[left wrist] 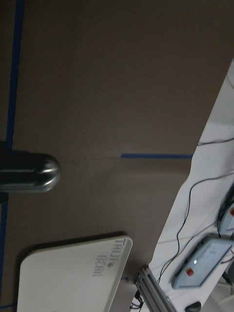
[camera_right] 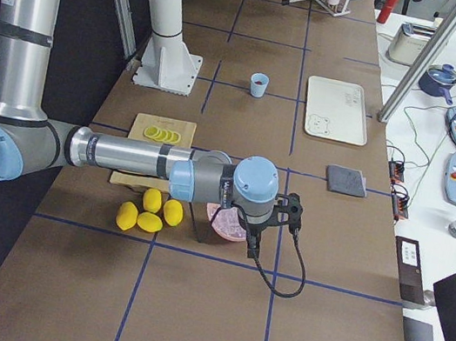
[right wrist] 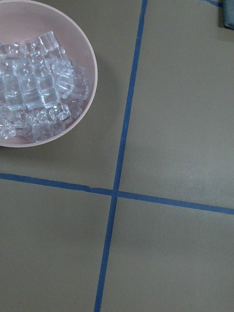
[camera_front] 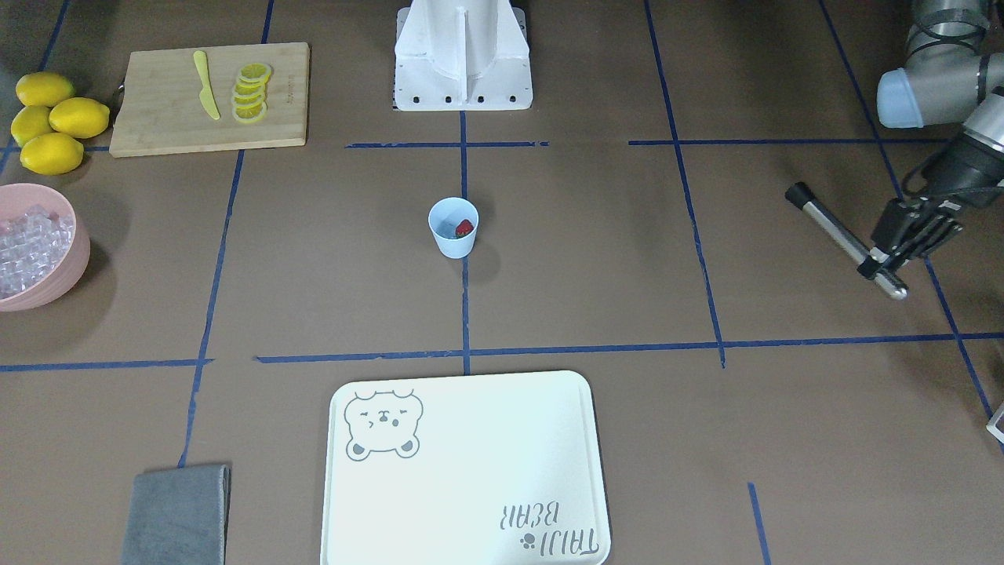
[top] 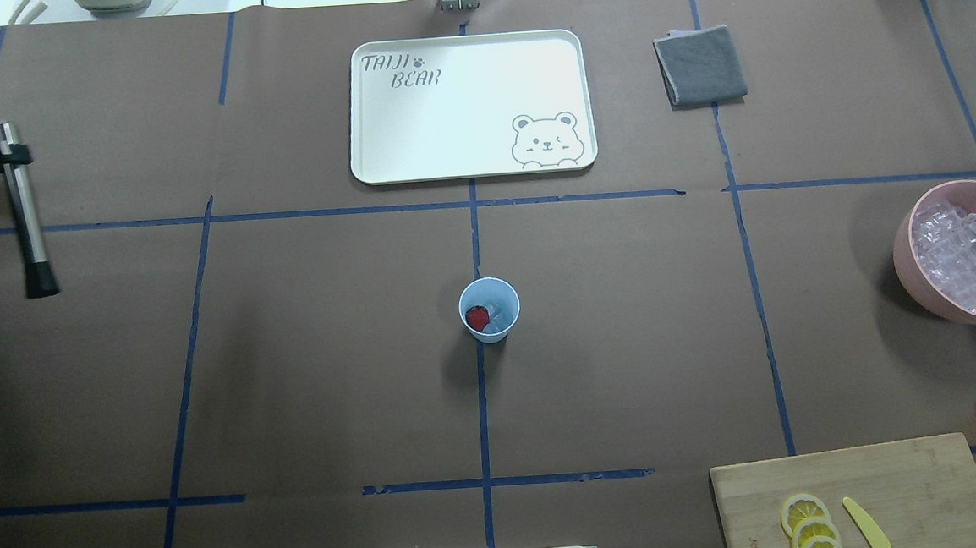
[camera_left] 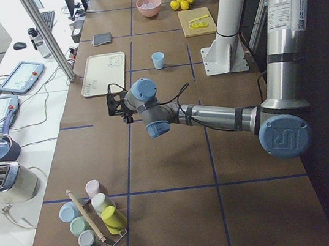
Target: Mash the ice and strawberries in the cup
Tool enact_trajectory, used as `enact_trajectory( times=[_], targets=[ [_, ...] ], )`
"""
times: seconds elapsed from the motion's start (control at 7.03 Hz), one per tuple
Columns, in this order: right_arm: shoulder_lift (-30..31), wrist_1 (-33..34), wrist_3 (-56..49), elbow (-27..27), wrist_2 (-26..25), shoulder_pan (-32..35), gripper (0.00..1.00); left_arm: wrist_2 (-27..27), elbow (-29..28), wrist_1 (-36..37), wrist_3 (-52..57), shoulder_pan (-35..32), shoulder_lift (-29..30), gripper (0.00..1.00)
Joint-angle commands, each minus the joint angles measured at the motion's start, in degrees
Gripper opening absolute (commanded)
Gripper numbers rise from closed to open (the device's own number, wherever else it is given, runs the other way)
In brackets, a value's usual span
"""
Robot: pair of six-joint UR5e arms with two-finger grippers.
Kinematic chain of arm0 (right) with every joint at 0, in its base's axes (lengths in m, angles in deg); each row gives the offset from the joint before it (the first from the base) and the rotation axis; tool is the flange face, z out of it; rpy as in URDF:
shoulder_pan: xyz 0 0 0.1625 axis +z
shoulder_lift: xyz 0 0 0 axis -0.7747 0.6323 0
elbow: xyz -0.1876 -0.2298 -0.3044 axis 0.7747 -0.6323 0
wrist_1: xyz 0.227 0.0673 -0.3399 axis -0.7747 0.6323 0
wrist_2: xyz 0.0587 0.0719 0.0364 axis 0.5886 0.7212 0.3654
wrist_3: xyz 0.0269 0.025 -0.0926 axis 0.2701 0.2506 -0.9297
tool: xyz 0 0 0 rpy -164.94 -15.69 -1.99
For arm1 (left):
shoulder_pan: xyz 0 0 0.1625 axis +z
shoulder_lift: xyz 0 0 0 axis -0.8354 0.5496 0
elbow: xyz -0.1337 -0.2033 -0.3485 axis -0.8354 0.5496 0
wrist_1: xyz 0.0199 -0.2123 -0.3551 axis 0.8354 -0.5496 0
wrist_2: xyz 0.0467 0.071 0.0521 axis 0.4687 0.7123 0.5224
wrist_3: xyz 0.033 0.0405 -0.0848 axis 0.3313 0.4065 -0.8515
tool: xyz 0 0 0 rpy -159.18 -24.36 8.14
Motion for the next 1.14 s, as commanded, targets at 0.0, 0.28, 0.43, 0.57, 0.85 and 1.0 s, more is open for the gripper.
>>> enact_trajectory(
  times=[0.0, 0.28, 0.43, 0.57, 0.85, 1.0],
  targets=[
    [-0.06, -0.11, -0.05, 0.05, -0.16, 0.00, 0.99, -1.92, -2.56, 10.30, 16.35, -2.74, -4.74, 0.00],
    [-0.41, -0.20, -0.05, -0.03, -0.24, 0.00, 0.99, -1.48, -3.45, 13.71, 23.12, -2.30, -6.85, 0.00],
    [-0.59, -0.12, -0.05, -0.21, -0.16, 0.00, 0.99, -1.39, -3.45, 15.10, 25.22, -1.86, -7.39, 0.00],
    [-0.41, -0.12, -0.13, 0.14, 0.10, 0.00, 0.99, -1.30, -3.28, 17.81, 27.42, -1.60, -7.30, 0.00],
    [-0.41, -0.12, -0.05, 0.23, 1.07, 0.00, 0.99, 2.88, -3.80, 21.69, 32.79, 3.66, -7.30, 0.00],
    [-0.50, -0.12, -0.05, 0.23, 1.25, 0.00, 0.99, 4.92, -4.33, 23.36, 37.24, 5.42, -7.30, 0.00]
  ],
)
